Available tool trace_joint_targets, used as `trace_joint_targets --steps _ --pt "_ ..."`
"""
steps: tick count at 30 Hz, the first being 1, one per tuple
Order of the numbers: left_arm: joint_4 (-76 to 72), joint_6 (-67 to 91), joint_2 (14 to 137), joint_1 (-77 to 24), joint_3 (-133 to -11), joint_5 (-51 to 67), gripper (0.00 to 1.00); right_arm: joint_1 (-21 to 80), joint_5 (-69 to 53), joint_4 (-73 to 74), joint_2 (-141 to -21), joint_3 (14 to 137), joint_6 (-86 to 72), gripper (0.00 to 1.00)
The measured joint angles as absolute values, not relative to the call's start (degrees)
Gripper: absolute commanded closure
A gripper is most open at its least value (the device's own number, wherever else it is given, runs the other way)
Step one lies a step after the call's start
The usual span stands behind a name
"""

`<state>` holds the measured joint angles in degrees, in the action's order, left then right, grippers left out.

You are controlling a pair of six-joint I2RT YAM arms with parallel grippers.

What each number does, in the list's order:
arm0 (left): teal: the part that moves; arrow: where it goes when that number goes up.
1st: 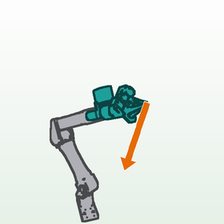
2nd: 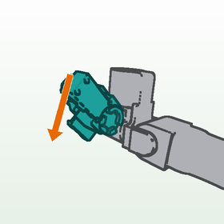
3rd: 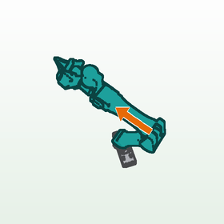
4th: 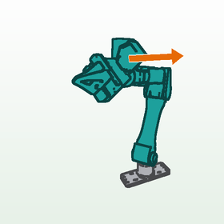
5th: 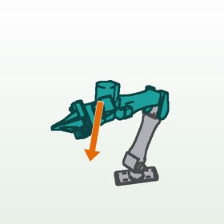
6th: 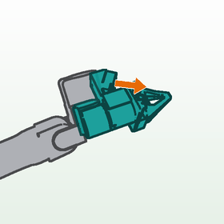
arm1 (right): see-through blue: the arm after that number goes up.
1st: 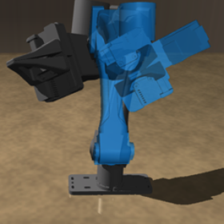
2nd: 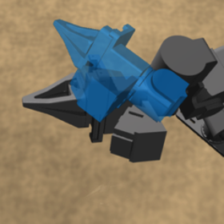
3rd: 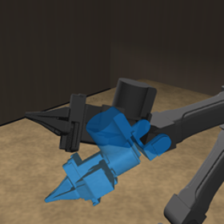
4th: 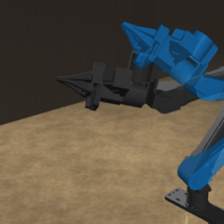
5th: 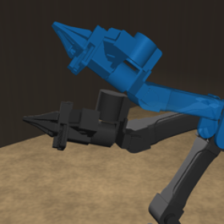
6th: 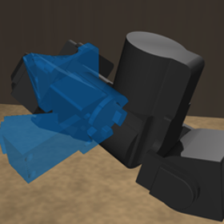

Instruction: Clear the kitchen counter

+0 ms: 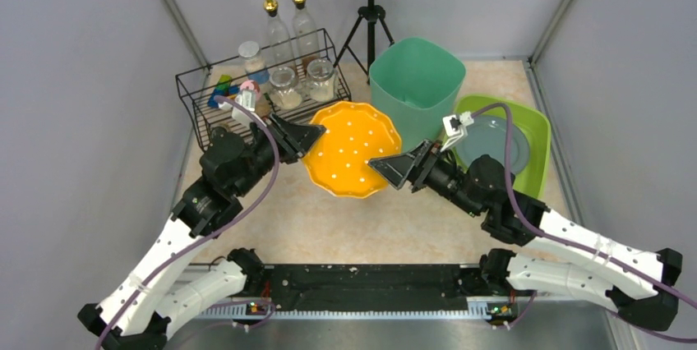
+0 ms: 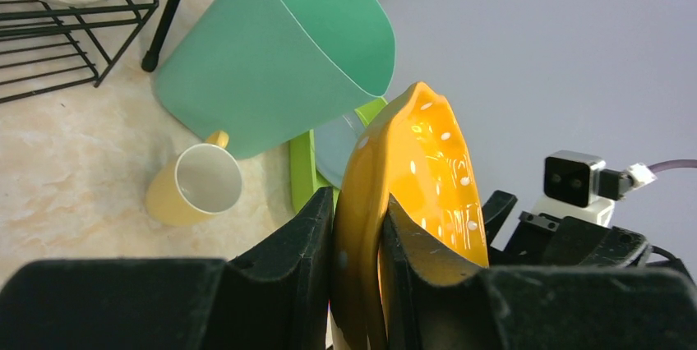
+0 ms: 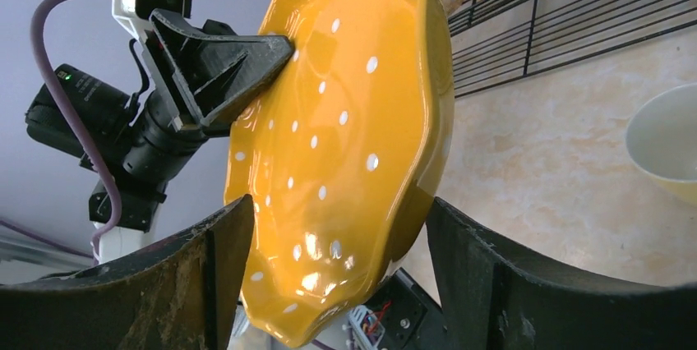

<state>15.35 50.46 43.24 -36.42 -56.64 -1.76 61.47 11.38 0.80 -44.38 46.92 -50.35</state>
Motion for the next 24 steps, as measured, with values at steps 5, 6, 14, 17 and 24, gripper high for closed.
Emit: trace_joint_targets --steps 5,6,14,17,24 --pt "14.0 51.5 43.2 -36.4 -55.6 0.2 1.0 61.4 10.8 -3.5 -44.8 43.4 -52.8 0.36" --pt "13.6 51.6 43.2 -36.4 -55.5 0.6 1.0 61.4 10.8 -4.2 -44.9 42.9 -53.2 0.39" --pt "10.6 52.3 41.6 -36.4 -52.1 2.0 1.0 61.0 11.6 -9.2 -45.0 39.3 -57.1 0.78" --pt "8.5 51.5 39.8 -36.4 -50.0 2.3 1.0 60.8 12.1 -10.5 -45.0 38.5 -60.2 0.96" --pt "6.2 51.1 38.2 -36.4 -47.2 2.1 0.83 60.7 12.0 -12.4 -45.1 37.5 -61.7 1.0"
